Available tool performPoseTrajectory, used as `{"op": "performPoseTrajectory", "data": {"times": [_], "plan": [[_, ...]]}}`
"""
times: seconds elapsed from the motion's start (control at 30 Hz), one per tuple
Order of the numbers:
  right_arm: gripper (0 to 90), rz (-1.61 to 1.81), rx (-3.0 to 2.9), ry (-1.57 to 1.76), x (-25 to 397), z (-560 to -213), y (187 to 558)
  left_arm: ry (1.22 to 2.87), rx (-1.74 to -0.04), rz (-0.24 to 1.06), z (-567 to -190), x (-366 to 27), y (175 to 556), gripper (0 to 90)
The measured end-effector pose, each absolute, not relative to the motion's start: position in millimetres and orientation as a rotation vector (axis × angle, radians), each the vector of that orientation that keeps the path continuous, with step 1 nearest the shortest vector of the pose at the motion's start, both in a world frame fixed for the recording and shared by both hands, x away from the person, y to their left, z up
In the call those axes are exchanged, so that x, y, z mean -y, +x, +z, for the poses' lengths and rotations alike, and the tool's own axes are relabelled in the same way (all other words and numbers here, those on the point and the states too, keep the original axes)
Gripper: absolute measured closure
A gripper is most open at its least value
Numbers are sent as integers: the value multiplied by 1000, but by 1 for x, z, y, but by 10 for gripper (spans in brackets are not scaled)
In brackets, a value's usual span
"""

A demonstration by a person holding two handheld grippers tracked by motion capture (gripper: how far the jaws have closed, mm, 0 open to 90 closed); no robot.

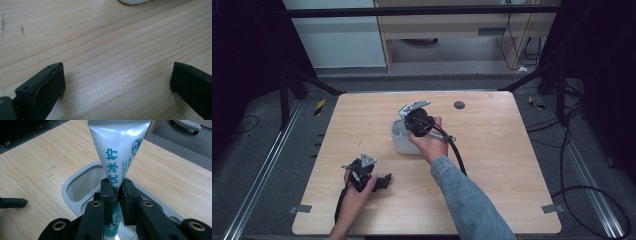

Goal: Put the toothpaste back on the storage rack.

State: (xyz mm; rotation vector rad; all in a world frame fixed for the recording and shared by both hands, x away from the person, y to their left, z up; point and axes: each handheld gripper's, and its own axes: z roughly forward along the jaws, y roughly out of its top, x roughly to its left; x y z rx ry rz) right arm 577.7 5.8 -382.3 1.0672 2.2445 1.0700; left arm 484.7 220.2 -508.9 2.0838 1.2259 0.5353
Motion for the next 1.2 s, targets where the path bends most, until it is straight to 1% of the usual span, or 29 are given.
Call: {"op": "performPoseTrajectory", "data": {"times": [1.2], "plan": [[802,1032,-2264,1104,-9,-379,590,2084,-1224,534,-509,-220,485,0]]}}
